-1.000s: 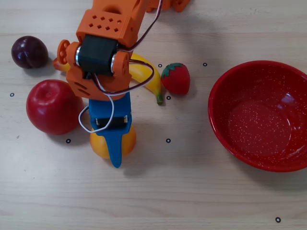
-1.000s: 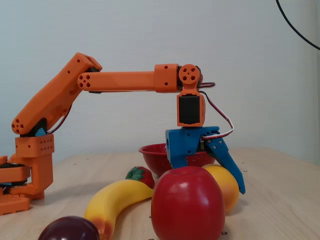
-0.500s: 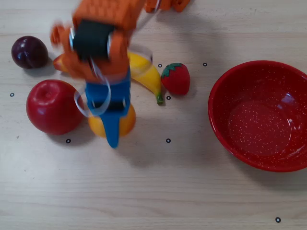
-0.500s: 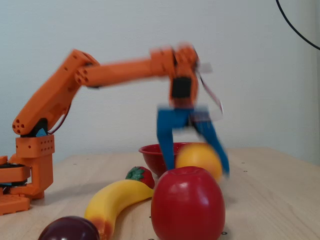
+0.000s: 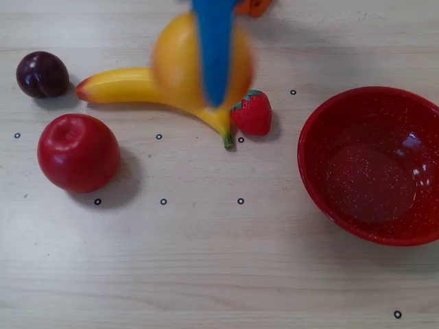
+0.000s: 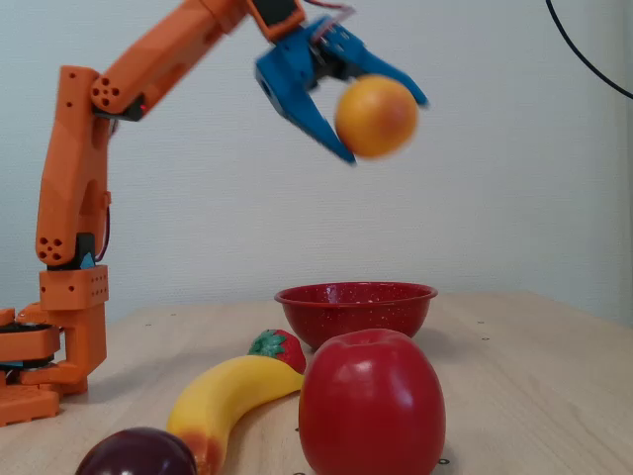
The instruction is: Put the peach in the red bowl.
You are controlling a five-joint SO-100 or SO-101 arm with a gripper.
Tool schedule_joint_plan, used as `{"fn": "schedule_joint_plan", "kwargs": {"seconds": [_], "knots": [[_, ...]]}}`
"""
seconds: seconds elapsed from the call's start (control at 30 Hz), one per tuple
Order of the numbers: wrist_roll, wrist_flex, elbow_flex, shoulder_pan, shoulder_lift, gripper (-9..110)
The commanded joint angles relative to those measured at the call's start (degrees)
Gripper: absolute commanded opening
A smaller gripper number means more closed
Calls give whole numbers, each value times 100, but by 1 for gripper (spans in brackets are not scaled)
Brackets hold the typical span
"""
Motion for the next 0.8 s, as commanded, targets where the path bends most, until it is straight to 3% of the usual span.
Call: {"fn": "schedule_joint_plan", "kwargs": {"seconds": [0.0,0.5,0.77], "knots": [[-246,-272,-176,545,923,0],[-1441,-1134,765,3331,1459,0],[-1740,-1327,1679,3946,369,0]]}}
